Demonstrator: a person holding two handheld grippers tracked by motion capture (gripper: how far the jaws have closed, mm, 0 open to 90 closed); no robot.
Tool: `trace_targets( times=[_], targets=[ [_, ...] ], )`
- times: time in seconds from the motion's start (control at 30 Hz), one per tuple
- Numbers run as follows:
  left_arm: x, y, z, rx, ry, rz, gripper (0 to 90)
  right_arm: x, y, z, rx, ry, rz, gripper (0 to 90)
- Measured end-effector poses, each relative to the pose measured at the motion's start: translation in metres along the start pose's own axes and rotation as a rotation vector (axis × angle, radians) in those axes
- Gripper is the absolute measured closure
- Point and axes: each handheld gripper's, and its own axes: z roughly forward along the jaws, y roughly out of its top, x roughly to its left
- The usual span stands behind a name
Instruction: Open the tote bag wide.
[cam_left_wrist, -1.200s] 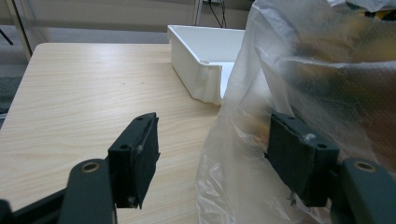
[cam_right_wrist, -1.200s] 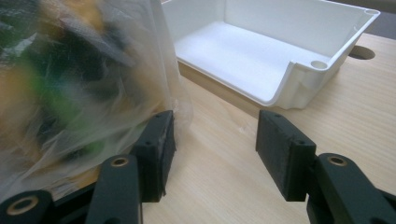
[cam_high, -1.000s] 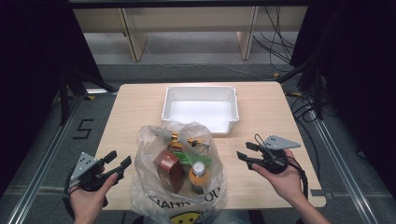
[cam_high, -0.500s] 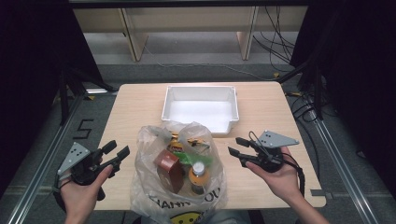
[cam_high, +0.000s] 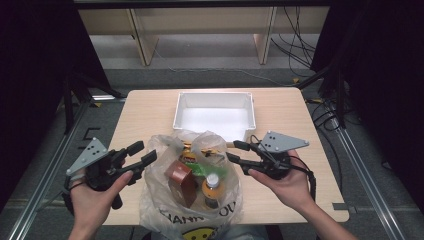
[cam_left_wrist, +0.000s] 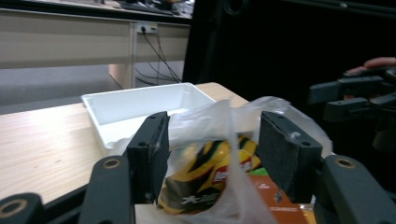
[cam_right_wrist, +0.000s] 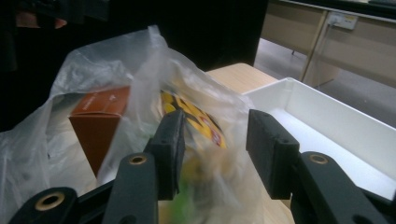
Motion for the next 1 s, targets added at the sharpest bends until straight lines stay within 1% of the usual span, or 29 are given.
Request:
trace_targets(
  times=[0.03,0.07,0.1,0.13,0.17,0.2,0.23,0.27,0.3,0.33,0.4,0.43,0.47,0.5,0.53,0.57,0.63,0.67,0.7,0.73,0.77,0.83,0.87,0.9,0.93,0.97,1.0],
  targets=[
    [-0.001,0.001,0.003,0.007,-0.010,0.010,43.0,0.001,0.002,0.002,-0.004,0.006,-0.012,57.2],
    [-0.002,0.001,0.007,0.014,-0.014,0.019,43.0,0.002,0.004,0.003,0.001,0.027,-0.013,57.2],
    [-0.003,0.001,0.010,0.033,-0.015,0.027,43.0,0.004,0.006,0.004,0.008,0.032,-0.011,57.2],
    [-0.003,0.001,0.012,0.054,-0.014,0.033,43.0,0.003,0.007,0.007,-0.002,0.039,-0.042,57.2],
    [-0.004,0.001,0.015,0.067,-0.013,0.024,43.0,0.006,0.008,0.008,0.002,0.040,-0.013,57.2],
    [-0.005,0.000,0.018,0.077,-0.014,0.013,43.0,0.007,0.008,0.010,-0.004,0.042,-0.010,57.1],
    [-0.005,0.000,0.022,0.091,-0.014,0.009,43.0,0.008,0.010,0.012,0.013,0.063,-0.007,56.9],
    [-0.006,0.000,0.024,0.097,-0.015,0.006,43.0,0.008,0.010,0.013,0.009,0.063,-0.018,56.8],
    [-0.006,0.000,0.024,0.097,-0.015,0.006,43.1,0.008,0.010,0.013,0.009,0.063,-0.018,56.8],
    [-0.007,0.001,0.028,0.105,-0.021,0.000,43.2,0.011,0.012,0.015,0.008,0.075,0.000,56.4],
    [-0.007,0.001,0.030,0.108,-0.024,0.006,43.4,0.011,0.013,0.016,0.016,0.081,0.008,56.2],
    [-0.008,0.001,0.031,0.114,-0.025,0.006,43.5,0.011,0.014,0.018,0.012,0.093,-0.012,56.1],
    [-0.009,0.002,0.032,0.116,-0.026,0.006,43.5,0.013,0.014,0.018,0.017,0.078,0.001,55.8],
    [-0.009,0.002,0.033,0.119,-0.026,0.009,43.5,0.013,0.015,0.019,0.008,0.082,-0.017,55.7],
    [-0.010,0.002,0.034,0.123,-0.026,0.005,43.5,0.015,0.016,0.020,-0.001,0.085,-0.009,55.5],
    [-0.010,0.002,0.035,0.126,-0.026,0.010,43.5,0.015,0.017,0.020,0.006,0.081,-0.004,55.5],
    [-0.011,0.002,0.037,0.134,-0.032,0.015,43.8,0.018,0.018,0.024,0.007,0.120,-0.007,54.8],
    [-0.011,0.002,0.037,0.142,-0.027,0.013,43.8,0.018,0.018,0.024,0.007,0.120,-0.007,54.8],
    [-0.012,0.001,0.039,0.150,-0.027,0.006,44.4,0.021,0.019,0.026,0.011,0.124,-0.011,54.5],
    [-0.012,0.001,0.039,0.150,-0.027,0.006,44.6,0.021,0.019,0.026,0.011,0.124,-0.011,54.5],
    [-0.012,0.000,0.040,0.160,-0.025,0.016,45.0,0.023,0.020,0.028,0.026,0.133,-0.021,54.1],
    [-0.012,0.000,0.041,0.160,-0.022,0.017,45.6,0.024,0.020,0.030,0.016,0.124,-0.014,54.1],
    [-0.012,-0.001,0.041,0.164,-0.017,0.023,45.6,0.025,0.021,0.031,0.033,0.133,-0.011,54.1],
    [-0.011,-0.001,0.042,0.167,-0.014,0.026,46.4,0.026,0.021,0.033,0.032,0.136,-0.021,54.1],
    [-0.011,-0.001,0.042,0.167,-0.015,0.022,47.3,0.027,0.021,0.035,0.044,0.139,-0.013,54.1],
    [-0.011,-0.001,0.042,0.167,-0.018,0.031,48.5,0.028,0.020,0.038,0.043,0.133,-0.003,54.1],
    [-0.011,-0.001,0.043,0.169,-0.017,0.034,49.4,0.027,0.020,0.039,0.054,0.144,-0.026,54.2]
  ],
)
